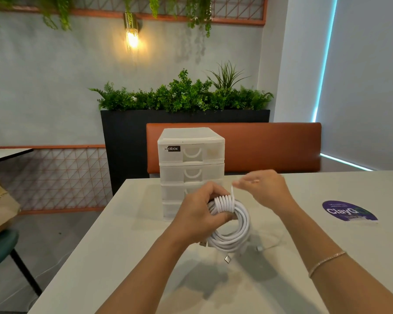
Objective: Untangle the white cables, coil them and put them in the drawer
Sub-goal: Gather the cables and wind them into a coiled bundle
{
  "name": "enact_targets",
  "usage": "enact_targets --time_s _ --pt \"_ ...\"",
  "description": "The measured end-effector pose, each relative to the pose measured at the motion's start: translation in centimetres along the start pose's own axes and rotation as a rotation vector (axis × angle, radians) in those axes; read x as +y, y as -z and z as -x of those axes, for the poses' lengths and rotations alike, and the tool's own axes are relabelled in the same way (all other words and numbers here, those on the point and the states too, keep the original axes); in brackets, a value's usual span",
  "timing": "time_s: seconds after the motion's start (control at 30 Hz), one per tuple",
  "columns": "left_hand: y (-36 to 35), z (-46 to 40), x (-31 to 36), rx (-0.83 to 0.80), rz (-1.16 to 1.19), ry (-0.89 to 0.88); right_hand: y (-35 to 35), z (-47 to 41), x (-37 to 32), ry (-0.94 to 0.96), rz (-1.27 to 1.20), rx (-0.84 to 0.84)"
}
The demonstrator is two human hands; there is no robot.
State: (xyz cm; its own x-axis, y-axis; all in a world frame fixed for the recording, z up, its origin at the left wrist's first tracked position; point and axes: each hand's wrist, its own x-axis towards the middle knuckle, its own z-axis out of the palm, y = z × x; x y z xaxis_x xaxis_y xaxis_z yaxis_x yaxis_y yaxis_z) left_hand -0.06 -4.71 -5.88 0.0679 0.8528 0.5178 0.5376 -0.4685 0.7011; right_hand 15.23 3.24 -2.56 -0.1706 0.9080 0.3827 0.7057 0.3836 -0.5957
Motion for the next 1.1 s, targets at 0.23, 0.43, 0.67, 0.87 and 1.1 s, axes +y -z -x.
enact_targets --time_s 0.23,0.43,0.67,0.87,1.1 --pt "-0.3 0.1 0.2 0.051 0.010 -0.002 -2.6 1.6 2.1 -0.221 -0.140 -0.354" --pt "-0.2 -0.3 -1.2 0.104 -0.157 0.058 -3.0 2.4 3.5 -0.266 -0.105 -0.353" --pt "-1.0 -0.1 -0.8 0.014 -0.038 0.088 -4.2 1.6 3.8 -0.209 -0.026 -0.367" --pt "-0.2 -0.5 -1.1 0.041 -0.113 0.166 -3.7 1.8 4.1 -0.050 -0.066 -0.119" --pt "0.1 -0.6 -1.8 0.038 -0.052 0.322 -4.1 3.8 1.0 0.453 -0.338 0.213"
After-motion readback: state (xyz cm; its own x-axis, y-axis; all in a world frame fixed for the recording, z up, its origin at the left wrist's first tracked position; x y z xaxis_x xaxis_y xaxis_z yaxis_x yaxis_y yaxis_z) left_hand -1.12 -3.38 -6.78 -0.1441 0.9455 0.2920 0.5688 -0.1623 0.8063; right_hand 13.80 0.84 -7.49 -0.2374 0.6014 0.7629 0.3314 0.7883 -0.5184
